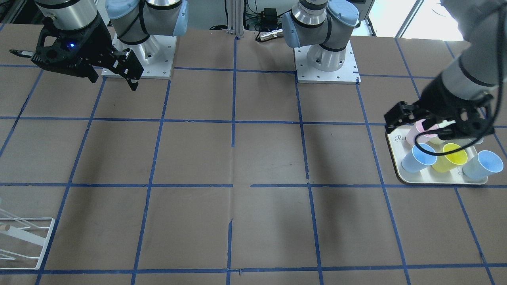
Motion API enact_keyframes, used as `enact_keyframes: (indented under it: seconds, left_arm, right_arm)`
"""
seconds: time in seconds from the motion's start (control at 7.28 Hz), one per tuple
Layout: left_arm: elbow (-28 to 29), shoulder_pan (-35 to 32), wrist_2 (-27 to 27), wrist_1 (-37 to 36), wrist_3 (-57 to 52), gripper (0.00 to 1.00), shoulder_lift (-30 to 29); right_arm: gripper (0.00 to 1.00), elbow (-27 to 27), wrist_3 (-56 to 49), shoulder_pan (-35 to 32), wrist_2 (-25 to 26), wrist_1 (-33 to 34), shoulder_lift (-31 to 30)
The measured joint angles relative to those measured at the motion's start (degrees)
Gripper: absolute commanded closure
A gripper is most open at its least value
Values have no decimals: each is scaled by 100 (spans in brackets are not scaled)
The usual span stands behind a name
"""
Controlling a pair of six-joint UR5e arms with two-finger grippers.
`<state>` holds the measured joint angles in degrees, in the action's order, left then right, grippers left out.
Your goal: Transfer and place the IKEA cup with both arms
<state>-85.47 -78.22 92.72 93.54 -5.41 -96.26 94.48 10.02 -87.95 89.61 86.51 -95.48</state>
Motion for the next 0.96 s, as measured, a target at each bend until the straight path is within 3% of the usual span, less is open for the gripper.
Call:
enact_keyframes:
  seconds: [0.41,0.96]
  left_arm:
    - [-445,-937,-52,-285,907,0,630]
    - [-573,-1010,-378,-603,800,0,757]
  right_arm:
    - [0,45,-2,5,8,-1,-35]
    - [0,-1,-5,6,38,-6,-39]
